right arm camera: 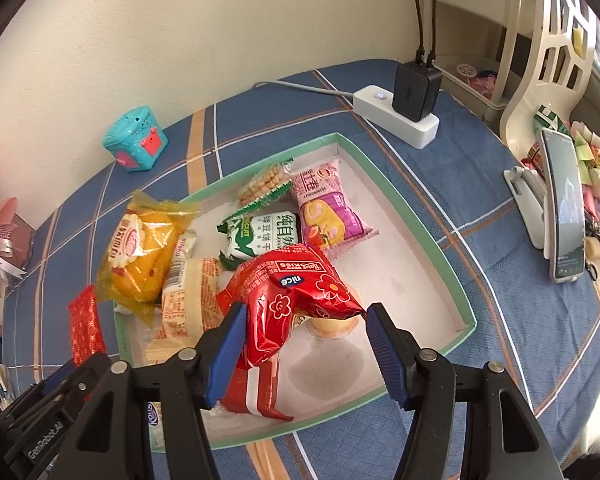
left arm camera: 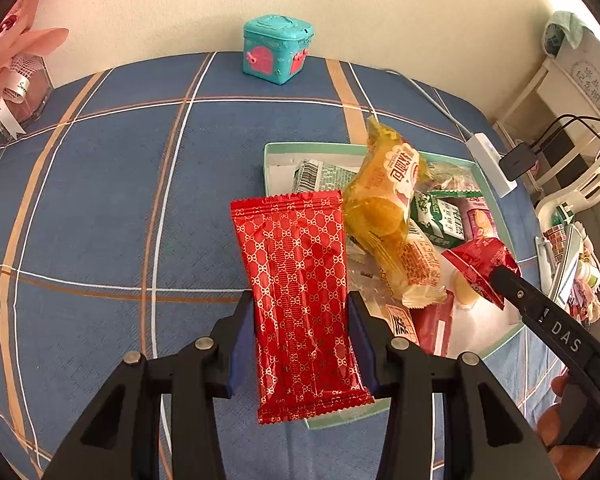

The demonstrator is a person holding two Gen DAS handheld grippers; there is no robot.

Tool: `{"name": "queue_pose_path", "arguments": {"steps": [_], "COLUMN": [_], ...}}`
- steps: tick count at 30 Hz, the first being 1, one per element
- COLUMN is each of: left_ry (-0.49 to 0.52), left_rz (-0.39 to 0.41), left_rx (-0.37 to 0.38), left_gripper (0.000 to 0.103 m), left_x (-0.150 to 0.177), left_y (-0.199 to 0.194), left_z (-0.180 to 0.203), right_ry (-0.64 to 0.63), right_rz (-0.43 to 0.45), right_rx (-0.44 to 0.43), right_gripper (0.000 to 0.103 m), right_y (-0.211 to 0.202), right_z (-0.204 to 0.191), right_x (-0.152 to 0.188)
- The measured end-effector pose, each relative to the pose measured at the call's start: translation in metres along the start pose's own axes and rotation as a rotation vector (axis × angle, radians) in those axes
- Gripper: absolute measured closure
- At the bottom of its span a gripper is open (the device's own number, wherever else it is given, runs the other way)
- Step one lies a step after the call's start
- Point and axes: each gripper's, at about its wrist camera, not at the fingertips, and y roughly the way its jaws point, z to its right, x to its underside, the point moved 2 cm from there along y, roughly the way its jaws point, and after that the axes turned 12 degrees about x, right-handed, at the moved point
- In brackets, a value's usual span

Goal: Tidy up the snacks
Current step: 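Carry both red packets over the tray and release them inside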

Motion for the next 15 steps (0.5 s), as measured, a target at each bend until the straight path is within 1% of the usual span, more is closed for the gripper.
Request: {"name": "queue_pose_path", "arguments": {"steps": [3,9,13,15], "left_ry": [-0.001,0.025,0.037,0.044], "left_rz": [0.0,0.004,-0.011,-0.023], "left_rx": [0.021,0.035,0.059,0.053], "left_gripper": [0.057,0.057,0.057,0.057], "left_x": [-0.002,-0.007,-0.008,-0.007], "left_y": [0.006,0.015,0.021,0.024], "left_z": [0.001,0.009,0.015,0.015], "right_ry": [-0.008,-0.018,-0.024,-0.026], "right_rz": [-0.001,-0.013,-0.021,-0.023], "right_rx": [-0.01,-0.025,-0.027,-0.029], "right_gripper": [0.039,0.039,0.038,0.037], "right_y": [0.003,0.009,0.013,0.014], "right_z": [-0.003,-0.008,-0.01,-0.011], "right_x": [-0.001,-0.002,-0.001,-0.001]}}
